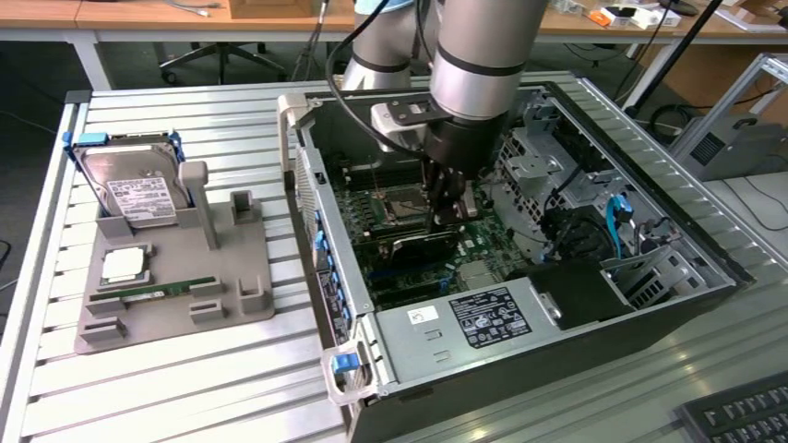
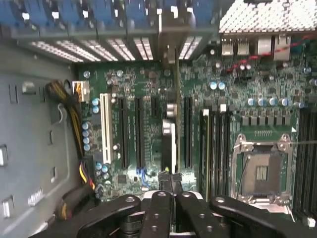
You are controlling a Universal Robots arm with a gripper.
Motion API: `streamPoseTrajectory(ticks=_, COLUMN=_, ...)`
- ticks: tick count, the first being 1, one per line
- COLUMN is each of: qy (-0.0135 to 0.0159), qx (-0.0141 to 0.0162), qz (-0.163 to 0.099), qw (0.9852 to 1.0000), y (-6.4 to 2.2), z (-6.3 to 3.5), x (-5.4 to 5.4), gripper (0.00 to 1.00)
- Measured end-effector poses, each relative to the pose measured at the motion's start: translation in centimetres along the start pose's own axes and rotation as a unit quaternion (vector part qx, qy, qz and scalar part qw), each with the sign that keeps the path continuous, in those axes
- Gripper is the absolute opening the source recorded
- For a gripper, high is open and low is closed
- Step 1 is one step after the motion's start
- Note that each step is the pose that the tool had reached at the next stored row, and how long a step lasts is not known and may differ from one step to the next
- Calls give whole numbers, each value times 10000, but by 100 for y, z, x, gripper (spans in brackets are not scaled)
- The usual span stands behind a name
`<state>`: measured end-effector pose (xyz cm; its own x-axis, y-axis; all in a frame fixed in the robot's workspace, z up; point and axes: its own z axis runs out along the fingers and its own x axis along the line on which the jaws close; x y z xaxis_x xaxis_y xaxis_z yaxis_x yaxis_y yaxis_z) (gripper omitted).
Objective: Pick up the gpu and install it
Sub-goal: 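Insert the gpu into the slot, then press down on the gpu until it lock into place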
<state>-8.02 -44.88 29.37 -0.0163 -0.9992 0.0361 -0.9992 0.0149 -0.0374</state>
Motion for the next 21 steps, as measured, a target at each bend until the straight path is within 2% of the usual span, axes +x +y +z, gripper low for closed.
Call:
streamPoseTrajectory(ticks=1, qy=0, qx=-8, qz=0, qw=10000, y=-20, z=1, x=0, gripper=11)
streamPoseTrajectory(ticks=2, qy=0, qx=-31, qz=-1, qw=10000, y=-71, z=3, x=-1, gripper=11)
streamPoseTrajectory(ticks=4, qy=2, qx=-121, qz=-5, qw=9999, y=-240, z=9, x=-4, gripper=11)
streamPoseTrajectory(ticks=5, qy=2, qx=-150, qz=-5, qw=9999, y=-302, z=11, x=-5, gripper=11)
streamPoseTrajectory(ticks=6, qy=2, qx=-163, qz=-6, qw=9999, y=-328, z=13, x=-5, gripper=11)
streamPoseTrajectory(ticks=15, qy=3, qx=-166, qz=-6, qw=9999, y=-323, z=13, x=-5, gripper=11)
streamPoseTrajectory(ticks=18, qy=2, qx=-166, qz=-6, qw=9999, y=-260, z=17, x=-5, gripper=11)
streamPoseTrajectory(ticks=21, qy=2, qx=-166, qz=-6, qw=9999, y=-156, z=18, x=-3, gripper=11)
